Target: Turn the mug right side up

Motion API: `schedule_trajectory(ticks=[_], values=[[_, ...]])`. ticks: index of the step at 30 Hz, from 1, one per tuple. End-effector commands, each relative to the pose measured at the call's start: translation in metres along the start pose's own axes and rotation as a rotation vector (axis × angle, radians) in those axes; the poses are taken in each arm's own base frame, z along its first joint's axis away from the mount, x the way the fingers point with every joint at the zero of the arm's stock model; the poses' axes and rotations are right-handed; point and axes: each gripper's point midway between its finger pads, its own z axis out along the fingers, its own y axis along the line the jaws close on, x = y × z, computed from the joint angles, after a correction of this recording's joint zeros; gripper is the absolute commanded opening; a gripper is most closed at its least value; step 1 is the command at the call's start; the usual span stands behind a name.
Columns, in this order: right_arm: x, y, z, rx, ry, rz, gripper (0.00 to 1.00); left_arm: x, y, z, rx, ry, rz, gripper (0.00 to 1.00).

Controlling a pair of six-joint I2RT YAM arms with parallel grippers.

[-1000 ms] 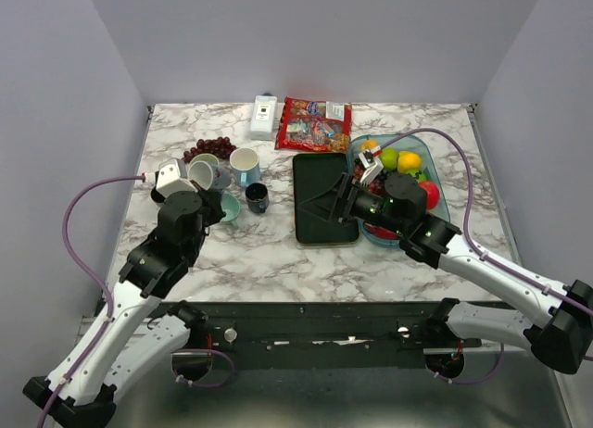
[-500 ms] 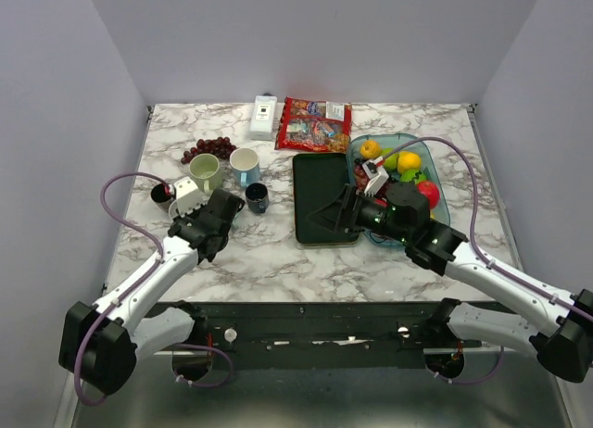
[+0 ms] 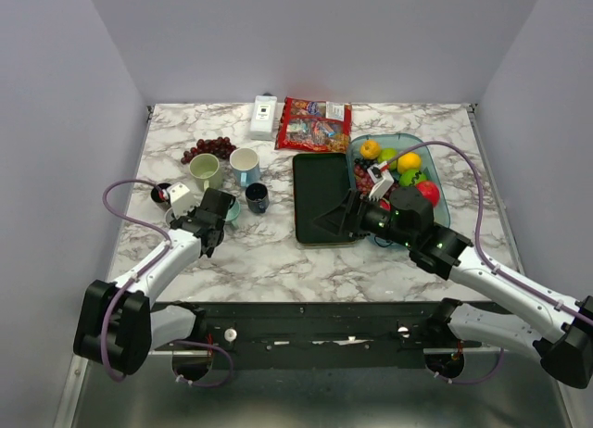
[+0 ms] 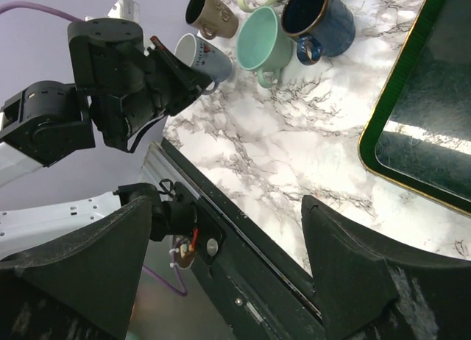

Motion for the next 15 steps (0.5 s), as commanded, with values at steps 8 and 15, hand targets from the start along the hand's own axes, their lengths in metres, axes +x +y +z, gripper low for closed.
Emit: schedule_trajectory(ticks=[8,15], values=[[-0.003,-0.011,-0.006,0.052,-0.019,-0.016,0.89,0.013,-0.014,0.017,0.057,0.093,-0.066,0.02],[-0.002,-0.014,-0.006,0.07,-0.018,-0.012,0.89,0.016,-0.015,0.017,0.06,0.115,-0.062,0.41]])
